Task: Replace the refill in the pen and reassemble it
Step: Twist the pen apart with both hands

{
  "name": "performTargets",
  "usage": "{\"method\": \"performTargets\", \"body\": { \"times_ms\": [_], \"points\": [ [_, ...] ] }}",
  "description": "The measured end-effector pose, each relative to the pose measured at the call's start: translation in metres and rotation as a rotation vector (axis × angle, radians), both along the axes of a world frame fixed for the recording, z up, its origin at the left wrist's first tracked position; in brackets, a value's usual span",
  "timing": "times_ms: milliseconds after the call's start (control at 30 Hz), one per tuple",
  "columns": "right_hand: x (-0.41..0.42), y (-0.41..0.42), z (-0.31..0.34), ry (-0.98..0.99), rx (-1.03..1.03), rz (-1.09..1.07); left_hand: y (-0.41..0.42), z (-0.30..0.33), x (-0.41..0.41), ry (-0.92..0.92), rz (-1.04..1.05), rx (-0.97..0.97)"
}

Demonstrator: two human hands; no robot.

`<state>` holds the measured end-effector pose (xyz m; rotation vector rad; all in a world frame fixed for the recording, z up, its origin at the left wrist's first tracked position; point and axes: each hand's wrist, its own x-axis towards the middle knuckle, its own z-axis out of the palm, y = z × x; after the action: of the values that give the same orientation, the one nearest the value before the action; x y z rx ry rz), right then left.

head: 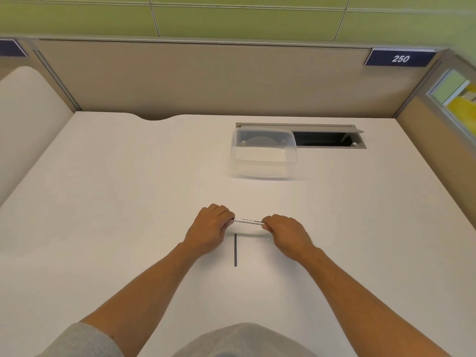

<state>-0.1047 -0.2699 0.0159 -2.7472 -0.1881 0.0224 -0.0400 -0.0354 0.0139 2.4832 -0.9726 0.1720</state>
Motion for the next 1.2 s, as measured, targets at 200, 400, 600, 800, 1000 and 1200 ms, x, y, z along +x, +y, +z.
{"method": "performTargets", "body": {
  "times_ms": [200,400,600,800,1000,1200],
  "points": [
    [0.002,0.001,0.006,-0.096,-0.023,0.001,-0.001,0.003,0.0,0.12,-0.012,-0.055],
    [0.001,0.005,0.009,-0.173,-0.053,0.0,0.001,0.003,0.0,0.316,0.01,-0.126],
    [0.001,0.007,0.01,-0.186,-0.046,0.0,0.001,0.009,-0.002,0.703,0.137,-0.244],
    [0.002,0.012,0.012,-0.184,-0.041,-0.002,-0.005,0.013,-0.007,0.814,0.218,-0.336],
    [0.002,0.013,0.011,-0.176,-0.023,-0.011,-0.006,0.006,-0.005,0.972,0.308,-0.494],
    [-0.001,0.009,0.008,-0.145,-0.007,-0.03,-0.002,-0.006,-0.003,0.845,0.257,-0.562]
  ]
}}
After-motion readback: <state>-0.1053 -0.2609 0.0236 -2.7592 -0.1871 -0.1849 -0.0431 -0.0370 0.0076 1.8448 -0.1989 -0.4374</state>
